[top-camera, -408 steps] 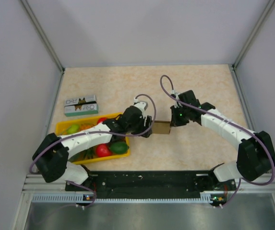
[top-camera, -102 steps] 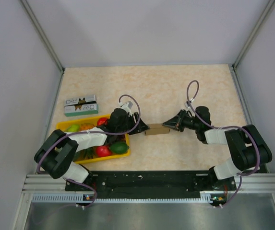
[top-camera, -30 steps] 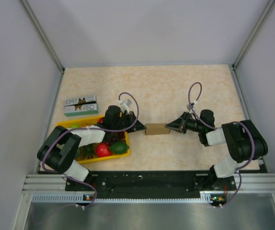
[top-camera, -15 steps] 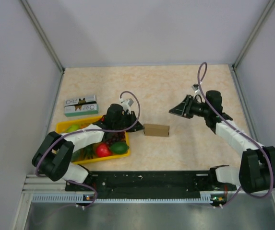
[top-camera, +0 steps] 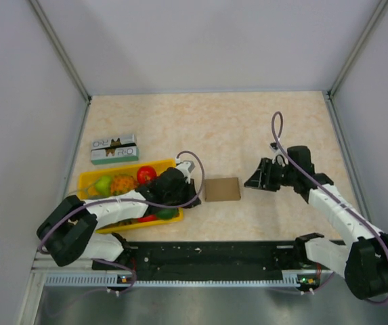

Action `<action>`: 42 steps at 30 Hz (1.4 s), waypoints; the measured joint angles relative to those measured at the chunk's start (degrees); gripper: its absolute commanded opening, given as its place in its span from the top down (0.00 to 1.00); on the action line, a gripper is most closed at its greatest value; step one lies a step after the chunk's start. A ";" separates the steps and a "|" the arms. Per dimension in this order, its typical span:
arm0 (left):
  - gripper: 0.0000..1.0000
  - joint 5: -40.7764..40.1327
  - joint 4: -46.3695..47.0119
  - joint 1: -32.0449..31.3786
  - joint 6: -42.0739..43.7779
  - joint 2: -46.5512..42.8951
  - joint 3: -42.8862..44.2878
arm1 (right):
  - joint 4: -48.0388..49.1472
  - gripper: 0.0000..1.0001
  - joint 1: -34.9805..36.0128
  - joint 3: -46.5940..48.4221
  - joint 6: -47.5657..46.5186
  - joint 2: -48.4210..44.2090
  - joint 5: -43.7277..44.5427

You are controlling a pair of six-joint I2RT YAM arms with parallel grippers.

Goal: Fold the paper box

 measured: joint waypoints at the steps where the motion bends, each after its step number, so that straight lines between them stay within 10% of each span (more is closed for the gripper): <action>1: 0.71 -0.74 -2.19 0.07 0.09 -0.37 -1.20 | -1.20 0.50 0.37 -0.90 0.11 -1.60 0.98; 10: 0.36 0.63 -14.99 0.15 1.46 -16.17 -0.02 | -7.80 0.37 4.98 -5.68 2.95 -7.85 7.54; 21: 0.39 1.60 -19.39 0.57 1.18 -10.67 11.02 | -5.64 0.32 24.85 1.29 -4.26 2.12 26.84; 42: 0.37 -20.00 -28.89 1.70 8.17 -57.22 11.91 | 3.91 0.45 48.72 8.74 -36.54 19.85 51.78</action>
